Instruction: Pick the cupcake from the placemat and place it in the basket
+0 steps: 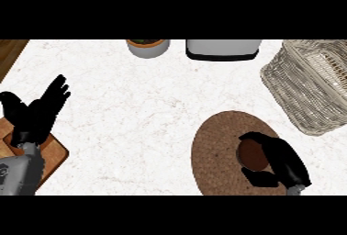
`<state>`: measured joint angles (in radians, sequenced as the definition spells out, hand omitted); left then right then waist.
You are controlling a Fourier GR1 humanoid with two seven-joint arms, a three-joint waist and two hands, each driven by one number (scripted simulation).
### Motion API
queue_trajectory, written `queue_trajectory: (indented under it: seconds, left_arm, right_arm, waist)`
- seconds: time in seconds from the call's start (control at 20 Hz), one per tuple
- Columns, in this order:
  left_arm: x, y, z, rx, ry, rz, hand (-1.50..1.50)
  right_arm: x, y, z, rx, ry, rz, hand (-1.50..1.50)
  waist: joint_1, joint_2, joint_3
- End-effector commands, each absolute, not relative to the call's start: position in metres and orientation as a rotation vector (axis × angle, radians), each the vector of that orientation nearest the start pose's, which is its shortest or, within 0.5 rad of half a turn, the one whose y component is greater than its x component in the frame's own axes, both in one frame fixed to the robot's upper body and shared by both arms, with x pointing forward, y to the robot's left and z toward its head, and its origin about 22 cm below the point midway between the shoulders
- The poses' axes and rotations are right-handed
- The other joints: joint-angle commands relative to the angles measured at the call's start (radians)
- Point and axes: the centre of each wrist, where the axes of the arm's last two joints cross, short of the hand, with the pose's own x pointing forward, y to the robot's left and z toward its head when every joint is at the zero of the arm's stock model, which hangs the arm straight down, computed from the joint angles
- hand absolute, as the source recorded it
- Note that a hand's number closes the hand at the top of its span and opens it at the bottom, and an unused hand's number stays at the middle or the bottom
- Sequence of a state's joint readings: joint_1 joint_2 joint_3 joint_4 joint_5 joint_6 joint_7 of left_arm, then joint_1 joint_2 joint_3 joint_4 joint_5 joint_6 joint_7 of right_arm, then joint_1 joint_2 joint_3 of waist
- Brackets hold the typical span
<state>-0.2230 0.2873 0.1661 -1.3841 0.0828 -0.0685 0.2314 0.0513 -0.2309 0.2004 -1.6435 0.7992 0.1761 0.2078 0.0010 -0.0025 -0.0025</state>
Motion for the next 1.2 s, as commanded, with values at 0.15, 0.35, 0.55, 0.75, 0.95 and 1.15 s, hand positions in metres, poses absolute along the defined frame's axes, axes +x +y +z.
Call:
queue_trajectory:
  seconds: [0.15, 0.35, 0.55, 0.75, 0.95, 1.15]
  left_arm:
    - [0.281, 0.313, 0.041, 0.188, -1.371, -0.068, 0.00]
    - [0.291, 0.313, 0.029, 0.214, -1.376, -0.070, 0.00]
    - [0.285, 0.322, 0.028, 0.214, -1.356, -0.042, 0.00]
    - [0.277, 0.332, 0.025, 0.224, -1.349, -0.036, 0.00]
    - [0.267, 0.339, 0.030, 0.239, -1.366, -0.030, 0.00]
    - [0.272, 0.330, 0.024, 0.250, -1.358, -0.015, 0.00]
  right_arm:
    - [0.223, -0.206, -0.011, -0.629, -1.214, 1.027, 1.50]
    - [0.211, -0.248, -0.004, -0.525, -1.243, 1.162, 1.50]
    - [0.156, -0.254, 0.001, -0.185, -1.385, 1.524, 1.50]
    - [0.120, -0.293, 0.015, -0.041, -1.452, 1.716, 1.50]
    - [0.069, -0.336, 0.020, 0.035, -1.501, 1.643, 1.50]
    - [0.051, -0.350, 0.022, 0.219, -1.686, 1.354, 1.50]
  waist:
    - [0.001, 0.002, 0.003]
    - [-0.009, 0.002, 0.003]
    - [-0.048, -0.013, 0.003]
    - [-0.061, -0.014, 0.003]
    - [-0.057, -0.012, 0.003]
    - [-0.064, -0.006, 0.003]
